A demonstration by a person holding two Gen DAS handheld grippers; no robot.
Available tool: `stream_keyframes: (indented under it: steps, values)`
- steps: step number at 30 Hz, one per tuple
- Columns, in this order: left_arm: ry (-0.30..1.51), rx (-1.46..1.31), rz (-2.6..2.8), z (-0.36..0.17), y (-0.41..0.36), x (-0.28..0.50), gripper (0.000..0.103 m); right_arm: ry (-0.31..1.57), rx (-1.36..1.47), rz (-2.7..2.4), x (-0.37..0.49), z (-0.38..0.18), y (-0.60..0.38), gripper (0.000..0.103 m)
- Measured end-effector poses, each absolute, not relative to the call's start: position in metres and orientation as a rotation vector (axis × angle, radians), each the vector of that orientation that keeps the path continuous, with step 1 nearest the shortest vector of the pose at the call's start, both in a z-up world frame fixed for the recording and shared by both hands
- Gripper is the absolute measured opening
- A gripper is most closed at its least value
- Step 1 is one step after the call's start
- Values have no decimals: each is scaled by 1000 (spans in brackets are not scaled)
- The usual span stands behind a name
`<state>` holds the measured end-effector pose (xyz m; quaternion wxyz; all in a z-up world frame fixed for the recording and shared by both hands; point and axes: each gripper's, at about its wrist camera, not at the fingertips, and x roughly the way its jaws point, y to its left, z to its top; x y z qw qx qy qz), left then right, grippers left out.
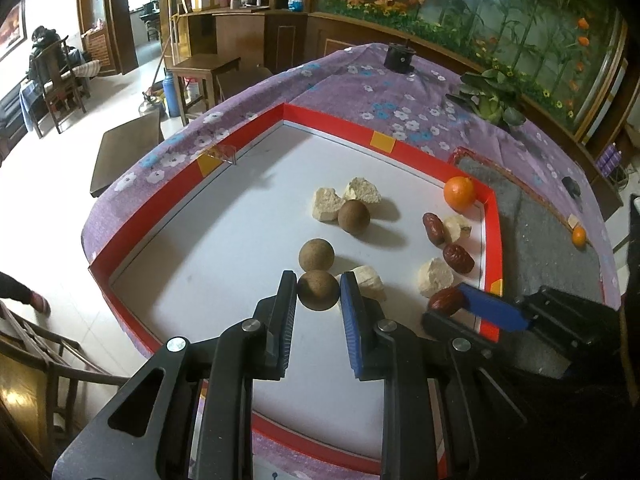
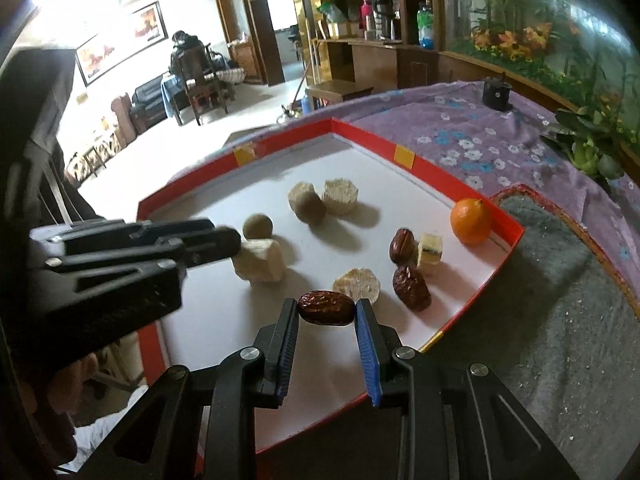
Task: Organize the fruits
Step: 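Lower the brown fruit and date into the tray and open both grippers, then move both open grippers back over the felt mat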
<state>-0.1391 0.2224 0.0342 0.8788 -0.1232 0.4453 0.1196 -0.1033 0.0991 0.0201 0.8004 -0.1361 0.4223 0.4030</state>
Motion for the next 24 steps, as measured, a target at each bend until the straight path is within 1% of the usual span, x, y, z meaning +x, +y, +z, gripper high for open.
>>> stream_keyframes:
  steps: [4, 5, 6, 7, 8, 9, 10, 13, 16, 24]
  values:
    - [913, -234, 250, 34, 219, -140, 22, 897, -309, 870, -106, 14, 100, 28]
    - [913, -238, 249, 34, 220, -140, 22, 900, -305, 875, -106, 14, 99, 36]
    - [914, -239, 248, 34, 220, -140, 22, 904, -296, 878, -105, 14, 98, 39]
    - [912, -233, 250, 34, 219, -140, 27, 904, -277, 888, -105, 16, 95, 45]
    - [912, -231, 247, 34, 219, -140, 31, 901, -247, 892, -104, 18, 91, 49]
    - [909, -235, 242, 35, 218, -140, 42, 896, -228, 892, -104, 21, 88, 49]
    - [898, -242, 236, 36, 218, -141, 47, 893, -217, 895, -104, 23, 87, 49]
    - [874, -231, 236, 41, 214, -143, 48, 879, -209, 882, -104, 30, 80, 49]
    - [871, -217, 230, 44, 209, -142, 51, 865, -204, 870, -105, 35, 72, 49]
    - [856, -185, 215, 50, 187, -134, 51, 819, -137, 800, -101, 50, 36, 49]
